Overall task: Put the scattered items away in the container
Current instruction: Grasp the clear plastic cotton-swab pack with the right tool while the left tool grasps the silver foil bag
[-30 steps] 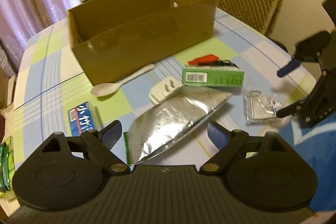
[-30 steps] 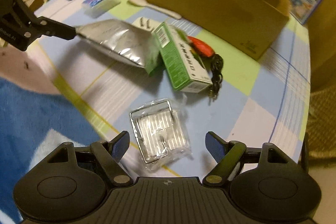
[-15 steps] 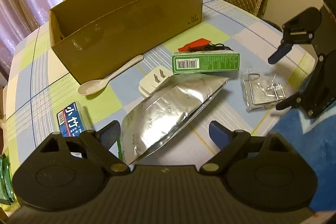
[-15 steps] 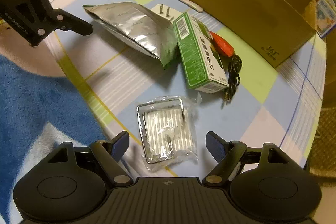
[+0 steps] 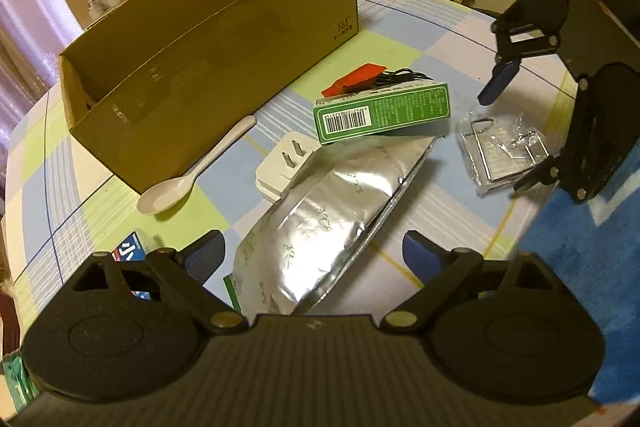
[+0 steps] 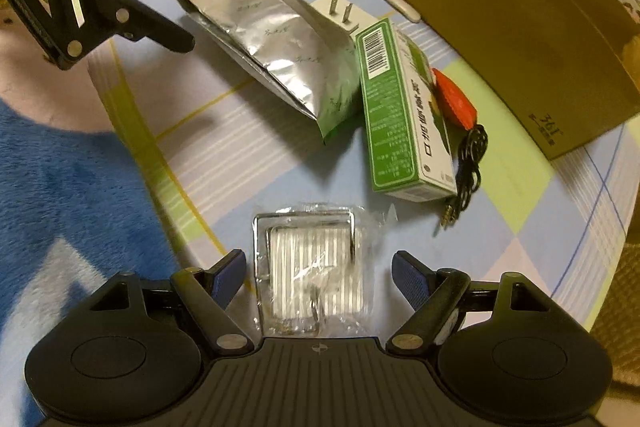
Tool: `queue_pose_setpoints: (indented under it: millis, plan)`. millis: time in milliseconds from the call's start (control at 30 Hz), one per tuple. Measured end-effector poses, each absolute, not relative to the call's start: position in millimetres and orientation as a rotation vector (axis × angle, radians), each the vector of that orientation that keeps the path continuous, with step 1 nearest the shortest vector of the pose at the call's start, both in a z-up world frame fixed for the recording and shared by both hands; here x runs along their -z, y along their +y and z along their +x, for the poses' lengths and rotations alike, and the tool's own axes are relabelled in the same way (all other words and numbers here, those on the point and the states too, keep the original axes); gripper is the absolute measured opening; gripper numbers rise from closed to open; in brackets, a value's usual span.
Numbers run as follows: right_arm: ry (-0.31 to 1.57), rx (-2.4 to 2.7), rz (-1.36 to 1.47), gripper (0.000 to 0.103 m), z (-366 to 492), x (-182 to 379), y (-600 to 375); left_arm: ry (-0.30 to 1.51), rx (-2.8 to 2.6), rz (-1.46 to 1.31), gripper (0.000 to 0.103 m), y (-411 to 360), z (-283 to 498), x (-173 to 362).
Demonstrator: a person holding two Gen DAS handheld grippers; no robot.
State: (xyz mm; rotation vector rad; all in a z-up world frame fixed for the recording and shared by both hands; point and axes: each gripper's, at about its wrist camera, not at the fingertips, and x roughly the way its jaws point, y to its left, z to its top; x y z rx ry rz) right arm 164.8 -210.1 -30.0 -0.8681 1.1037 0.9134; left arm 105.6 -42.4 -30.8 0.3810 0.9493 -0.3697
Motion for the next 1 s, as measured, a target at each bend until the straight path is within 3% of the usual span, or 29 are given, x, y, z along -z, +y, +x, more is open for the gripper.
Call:
queue_pose_setpoints:
  millis: [300, 467, 633, 700, 767, 1000]
  plan:
    - [1.144, -0.907, -0.872, 0.074, 172.9, 40.3, -201.8, 0.944, 0.452, 0.465, 0.094, -45.5, 116.4, 44.6]
    - [1.157, -0.924, -0.846, 0.057, 177.9, 40.0, -204.9, 0.957, 0.490, 0.593, 0.094, -55.4, 126.5, 60.7]
    - [1.157, -0.920, -0.821, 0.053, 182.4, 37.9, -205.7, 0.996, 0.534, 0.645, 0.092, -62.5, 142.7, 73.2]
    - [1.159, -0.921, -0.800, 0.051, 184.9, 36.0, -207.6, 1.019, 0.543, 0.644, 0.087, -63.8, 148.8, 77.5]
    - [1.165, -0.920, -0.773, 0.050, 188.3, 34.2, -210.2, 1.046, 0.551, 0.638, 0.075, -64.8, 153.1, 81.5]
    - [1.189, -0.902, -0.691, 0.050, 194.3, 29.2, -221.7, 1.131, 0.543, 0.564, 0.058, -59.1, 153.9, 78.9]
